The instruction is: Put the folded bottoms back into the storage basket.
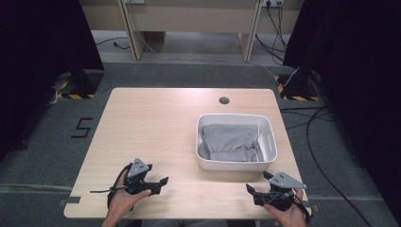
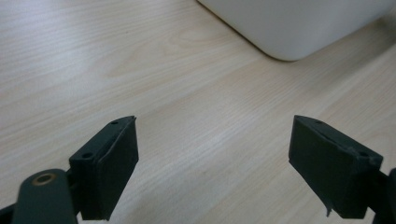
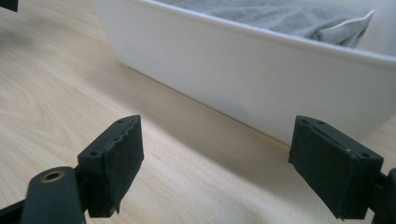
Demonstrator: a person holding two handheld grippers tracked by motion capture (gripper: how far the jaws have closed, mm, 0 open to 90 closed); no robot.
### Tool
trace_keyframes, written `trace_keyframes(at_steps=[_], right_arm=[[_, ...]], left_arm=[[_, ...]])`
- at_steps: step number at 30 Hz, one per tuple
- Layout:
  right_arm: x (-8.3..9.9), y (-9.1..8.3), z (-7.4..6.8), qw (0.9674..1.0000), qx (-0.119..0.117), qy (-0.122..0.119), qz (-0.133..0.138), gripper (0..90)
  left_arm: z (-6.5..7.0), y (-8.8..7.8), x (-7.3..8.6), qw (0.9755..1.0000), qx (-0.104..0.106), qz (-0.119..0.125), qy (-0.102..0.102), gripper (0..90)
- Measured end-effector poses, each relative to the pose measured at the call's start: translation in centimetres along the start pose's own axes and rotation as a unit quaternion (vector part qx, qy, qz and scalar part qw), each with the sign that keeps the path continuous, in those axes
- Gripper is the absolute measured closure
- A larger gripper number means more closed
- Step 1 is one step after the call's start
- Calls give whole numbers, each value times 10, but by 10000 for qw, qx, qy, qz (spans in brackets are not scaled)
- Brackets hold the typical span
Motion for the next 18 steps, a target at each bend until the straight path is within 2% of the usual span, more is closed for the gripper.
trace_keyframes(at_steps=[11, 18], right_arm=[[17, 5, 4, 9999, -37, 35, -154, 172], [25, 6, 7, 9997, -7, 114, -213, 171]], left_arm=[[-1, -2, 20, 9999, -40, -145, -25, 150], [0, -5, 31, 9994, -110, -315, 84, 150]])
Point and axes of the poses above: each handheld gripper's, and its own axes: y roughly forward along the jaws, x roughly out of its underside, z roughly to its right, the point moved 10 cm from there along y, roughly forward along the jaws, and after that the axes turned 15 degrees about y, right-handed, at the moved point
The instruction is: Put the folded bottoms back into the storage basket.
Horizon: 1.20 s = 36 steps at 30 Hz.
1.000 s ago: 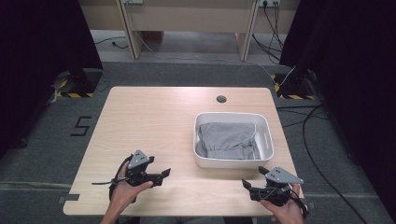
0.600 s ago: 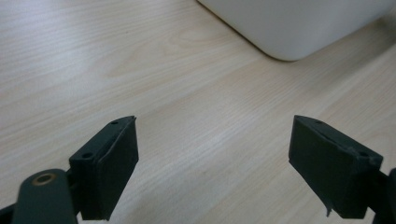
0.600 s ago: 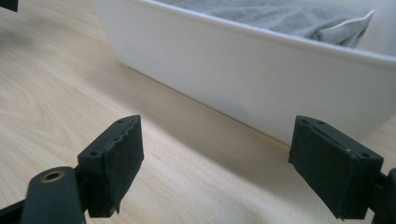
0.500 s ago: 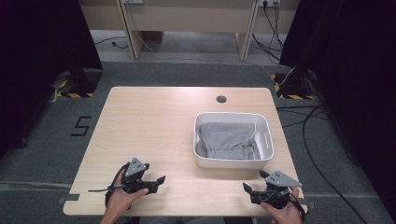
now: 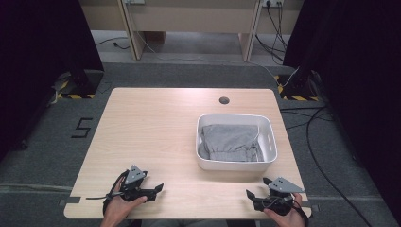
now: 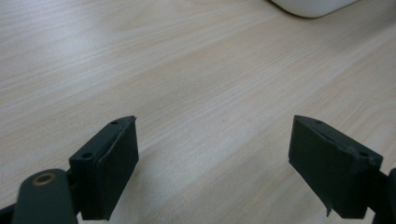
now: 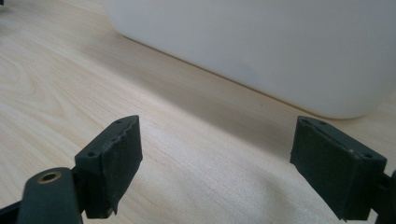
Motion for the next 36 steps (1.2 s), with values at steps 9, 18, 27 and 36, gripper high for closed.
trace_keyframes(at_steps=[9, 18, 27, 36], right_arm=[[7, 0, 6, 9999, 98, 44, -76, 172], [21, 6, 15, 9982, 450, -158, -373, 140], [23, 7, 13, 9989, 317, -240, -235, 108], [23, 7, 13, 9991, 298, -232, -207, 108]], left_arm=[[7, -5, 10, 9998, 8, -140, 110, 150], [14, -10, 18, 9995, -151, -93, 274, 146], [18, -11, 19, 9993, -277, 49, 236, 143], [18, -11, 19, 9993, -269, 65, 241, 143]])
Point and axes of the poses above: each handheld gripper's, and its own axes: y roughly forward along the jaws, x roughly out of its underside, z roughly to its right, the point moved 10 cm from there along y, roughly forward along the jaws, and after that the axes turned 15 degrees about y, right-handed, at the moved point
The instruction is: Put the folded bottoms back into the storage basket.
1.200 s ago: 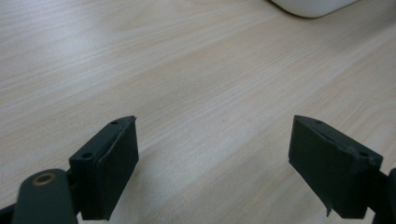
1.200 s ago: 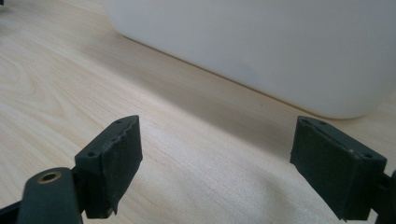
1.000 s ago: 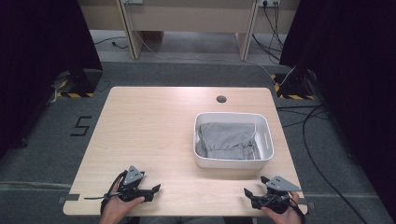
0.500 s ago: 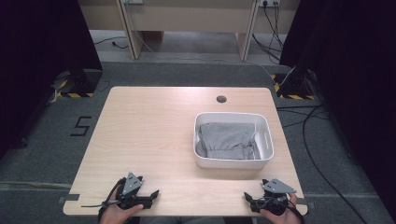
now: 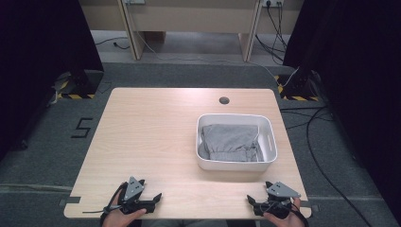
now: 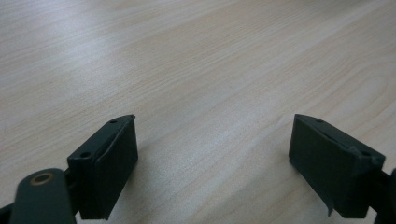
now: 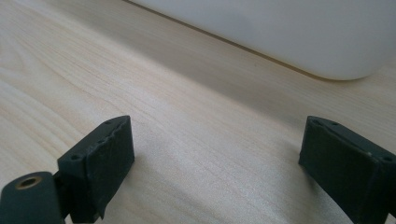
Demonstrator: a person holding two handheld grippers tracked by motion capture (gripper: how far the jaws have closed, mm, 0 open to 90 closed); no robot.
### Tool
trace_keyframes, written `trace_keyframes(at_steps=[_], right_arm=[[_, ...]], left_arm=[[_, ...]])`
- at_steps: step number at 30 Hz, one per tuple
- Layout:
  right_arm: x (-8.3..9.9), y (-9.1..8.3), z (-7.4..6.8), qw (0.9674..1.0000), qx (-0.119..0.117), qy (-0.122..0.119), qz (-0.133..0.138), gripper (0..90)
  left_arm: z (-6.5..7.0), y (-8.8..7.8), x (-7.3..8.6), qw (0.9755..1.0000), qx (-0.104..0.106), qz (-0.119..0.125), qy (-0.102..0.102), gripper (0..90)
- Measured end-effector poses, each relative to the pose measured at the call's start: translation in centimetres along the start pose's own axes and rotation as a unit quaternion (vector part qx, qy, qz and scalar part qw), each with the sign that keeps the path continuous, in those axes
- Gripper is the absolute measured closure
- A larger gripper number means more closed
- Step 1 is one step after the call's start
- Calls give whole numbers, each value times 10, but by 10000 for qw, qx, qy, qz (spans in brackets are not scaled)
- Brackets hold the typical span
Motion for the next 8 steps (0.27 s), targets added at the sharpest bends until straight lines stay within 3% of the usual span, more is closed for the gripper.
trace_keyframes(at_steps=[8], right_arm=[[0, 0, 0, 10000, -13, -21, 25, 107]], left_arm=[[0, 0, 0, 10000, 2, -6, -7, 143]])
Point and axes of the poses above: each handheld gripper's, and its own axes: y roughly forward along the jaws, x roughly out of its underside, z roughly to its right, the point moved 10 cm from there along y, roughly forward along the jaws, and after that the axes turned 15 degrees about y, right-handed, at the moved point
